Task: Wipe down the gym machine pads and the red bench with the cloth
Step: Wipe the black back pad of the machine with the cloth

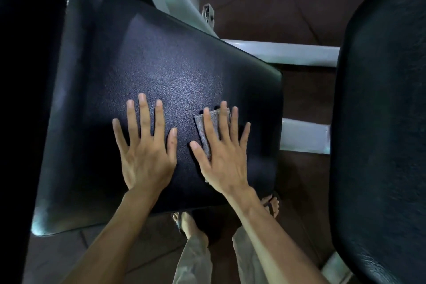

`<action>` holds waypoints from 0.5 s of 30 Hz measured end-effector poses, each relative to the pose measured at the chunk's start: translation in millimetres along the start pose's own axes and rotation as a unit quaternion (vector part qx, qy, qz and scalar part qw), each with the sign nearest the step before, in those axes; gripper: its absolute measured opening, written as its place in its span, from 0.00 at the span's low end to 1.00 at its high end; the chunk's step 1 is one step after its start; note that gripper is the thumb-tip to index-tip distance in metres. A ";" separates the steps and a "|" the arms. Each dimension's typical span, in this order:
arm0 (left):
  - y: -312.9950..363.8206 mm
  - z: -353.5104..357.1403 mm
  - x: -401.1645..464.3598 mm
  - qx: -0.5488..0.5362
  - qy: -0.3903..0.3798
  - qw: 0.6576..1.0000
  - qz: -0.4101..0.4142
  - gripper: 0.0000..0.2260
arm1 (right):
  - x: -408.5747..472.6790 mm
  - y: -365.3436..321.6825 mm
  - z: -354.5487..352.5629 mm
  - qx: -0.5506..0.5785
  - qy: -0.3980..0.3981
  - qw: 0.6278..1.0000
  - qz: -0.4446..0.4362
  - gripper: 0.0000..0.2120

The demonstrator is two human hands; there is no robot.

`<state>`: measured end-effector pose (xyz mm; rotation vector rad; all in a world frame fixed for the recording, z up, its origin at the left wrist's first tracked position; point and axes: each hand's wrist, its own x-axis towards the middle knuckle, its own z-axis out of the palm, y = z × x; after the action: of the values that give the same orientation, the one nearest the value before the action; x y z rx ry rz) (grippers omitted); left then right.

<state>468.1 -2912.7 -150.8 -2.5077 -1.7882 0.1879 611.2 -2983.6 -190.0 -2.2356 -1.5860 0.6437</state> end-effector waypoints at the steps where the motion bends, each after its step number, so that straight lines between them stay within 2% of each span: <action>1: -0.1 0.5 -0.3 -0.001 0.000 1.000 0.001 0.27 | -3.7 -2.4 0.9 0.006 0.005 1.000 0.011 0.36; 3: -0.8 0.4 0.0 0.001 -0.001 1.000 0.003 0.27 | -10.3 -2.0 5.3 0.016 0.012 0.999 0.025 0.37; 7: -0.6 0.2 -1.4 -0.019 -0.003 1.000 0.005 0.27 | -7.8 0.6 13.4 0.021 0.036 0.999 0.026 0.30; 10: -0.6 -5.2 -0.2 -0.022 -0.020 1.000 0.003 0.27 | -5.6 -2.1 9.1 0.109 0.044 0.993 0.029 0.27; 15: 15.9 -43.7 -45.9 -0.135 -0.103 0.985 0.003 0.29 | -34.4 -6.3 -37.5 0.263 0.001 0.962 0.074 0.25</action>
<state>474.0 -2960.2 -106.3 -2.7693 -2.0056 0.2249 616.5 -3014.1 -149.2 -1.9514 -1.0823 0.9712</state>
